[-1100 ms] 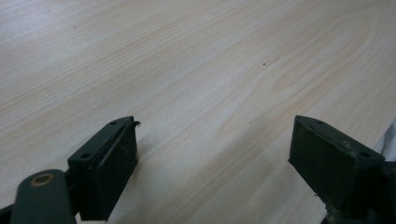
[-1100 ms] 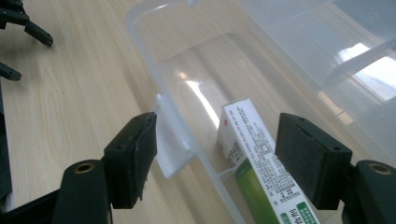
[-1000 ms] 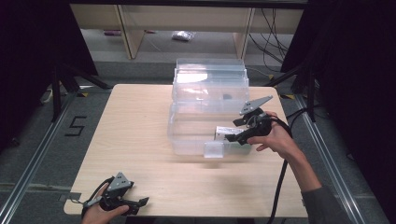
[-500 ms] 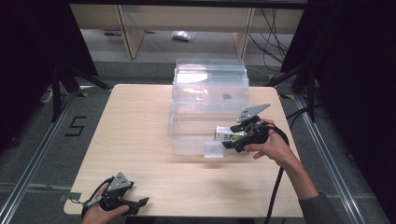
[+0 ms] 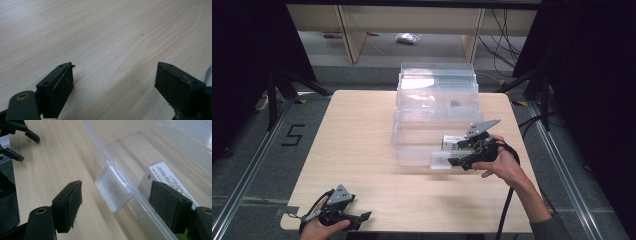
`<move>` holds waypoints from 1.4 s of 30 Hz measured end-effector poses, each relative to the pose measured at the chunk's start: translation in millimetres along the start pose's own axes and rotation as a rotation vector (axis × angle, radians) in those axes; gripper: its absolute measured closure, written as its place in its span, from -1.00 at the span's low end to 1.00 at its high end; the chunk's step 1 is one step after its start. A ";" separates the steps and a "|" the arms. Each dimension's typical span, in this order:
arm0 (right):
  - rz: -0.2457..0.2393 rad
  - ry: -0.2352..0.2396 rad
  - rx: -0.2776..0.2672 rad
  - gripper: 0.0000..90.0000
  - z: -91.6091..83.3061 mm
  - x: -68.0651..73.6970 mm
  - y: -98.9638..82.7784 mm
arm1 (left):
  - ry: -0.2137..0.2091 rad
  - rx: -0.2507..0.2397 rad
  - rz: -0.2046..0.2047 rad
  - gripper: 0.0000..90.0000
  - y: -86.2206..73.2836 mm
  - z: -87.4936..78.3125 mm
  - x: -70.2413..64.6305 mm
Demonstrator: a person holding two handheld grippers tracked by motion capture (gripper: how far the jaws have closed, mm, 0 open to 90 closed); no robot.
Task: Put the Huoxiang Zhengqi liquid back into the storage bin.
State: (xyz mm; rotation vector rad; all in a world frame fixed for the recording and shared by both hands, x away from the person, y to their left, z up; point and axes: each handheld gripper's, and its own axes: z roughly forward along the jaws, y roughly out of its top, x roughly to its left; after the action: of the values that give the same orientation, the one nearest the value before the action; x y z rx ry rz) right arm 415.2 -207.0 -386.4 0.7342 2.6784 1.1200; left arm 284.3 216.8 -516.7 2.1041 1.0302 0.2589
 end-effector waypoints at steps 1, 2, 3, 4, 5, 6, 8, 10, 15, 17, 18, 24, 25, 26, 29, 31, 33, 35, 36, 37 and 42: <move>0.001 -0.007 -0.005 -0.39 0.5 0.8 -1.0 | 0.000 0.000 0.000 -0.67 0.0 -0.1 0.0; 0.000 -0.007 -0.009 -0.39 0.5 1.2 -2.2 | 0.002 0.003 -0.001 -0.67 0.1 -0.4 -0.4; 0.007 -0.014 -0.006 -0.40 0.6 2.7 -3.4 | 0.005 -0.005 -0.004 -0.67 -0.2 -0.2 -0.9; -0.004 -0.015 -0.008 -0.40 1.1 2.7 -4.1 | 0.001 0.001 -0.003 -0.67 0.0 -0.3 -0.4; 0.013 -0.009 -0.005 -0.40 1.0 4.7 -5.4 | 0.001 -0.001 -0.003 -0.67 0.0 -0.1 -0.3; 0.003 -0.011 -0.009 -0.40 0.9 4.3 -6.0 | 0.002 -0.001 -0.004 -0.67 -0.1 -0.2 -0.4; 0.001 -0.007 -0.011 -0.41 0.8 5.9 -7.7 | 0.004 -0.007 0.000 -0.67 -0.2 0.2 -0.8; 0.003 -0.015 -0.011 -0.41 0.1 7.8 -8.8 | 0.004 -0.004 -0.001 -0.67 -0.2 0.1 -0.7; 0.007 -0.003 -0.013 -0.41 0.5 12.8 -12.0 | 0.004 -0.002 0.003 -0.67 -0.1 0.1 -0.6; -0.004 0.002 -0.016 -0.41 1.1 13.8 -13.0 | 0.005 -0.004 0.000 -0.67 -0.1 0.0 -0.7; 0.013 -0.005 -0.012 -0.41 1.1 15.2 -13.7 | 0.006 -0.005 0.000 -0.67 -0.2 0.0 -0.8; 0.004 0.009 -0.004 -0.42 5.1 20.7 -19.4 | 0.002 -0.005 0.002 -0.67 -0.2 0.3 -0.6; 0.010 0.013 -0.004 -0.43 6.0 22.2 -20.4 | 0.002 -0.001 0.002 -0.67 0.0 -0.2 -0.4; 0.003 0.010 -0.010 -0.43 6.9 22.5 -21.4 | 0.003 0.000 -0.002 -0.67 0.0 -0.3 -0.6; -0.006 0.013 -0.014 -0.43 9.1 23.4 -25.1 | 0.002 0.000 0.003 -0.67 -0.1 -0.2 -0.4; 0.002 0.017 -0.010 -0.43 10.7 24.8 -27.4 | 0.001 0.000 -0.001 -0.67 0.0 -0.3 -0.5; 0.015 0.022 -0.006 -0.43 11.8 26.8 -29.9 | 0.002 0.000 -0.002 -0.67 -0.1 -0.3 -0.6; 0.021 0.028 -0.001 -0.43 11.8 27.6 -31.6 | 0.005 -0.005 -0.004 -0.67 -0.2 -0.1 -0.9; 0.020 0.023 -0.005 -0.44 11.7 28.1 -32.2 | 0.005 -0.001 0.001 -0.67 -0.1 -0.3 -0.6; 0.023 0.029 -0.005 -0.44 11.9 29.0 -32.9 | 0.001 0.001 0.000 -0.67 0.0 -0.4 -0.5; 0.035 0.033 -0.002 -0.46 11.7 32.6 -36.6 | 0.001 0.001 0.000 -0.67 0.0 -0.3 -0.5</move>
State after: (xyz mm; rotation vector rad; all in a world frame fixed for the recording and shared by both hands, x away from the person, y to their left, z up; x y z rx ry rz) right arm 376.5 -205.7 -418.7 0.7720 2.7014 1.1531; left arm 283.9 216.7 -516.4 2.1048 1.0309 0.2591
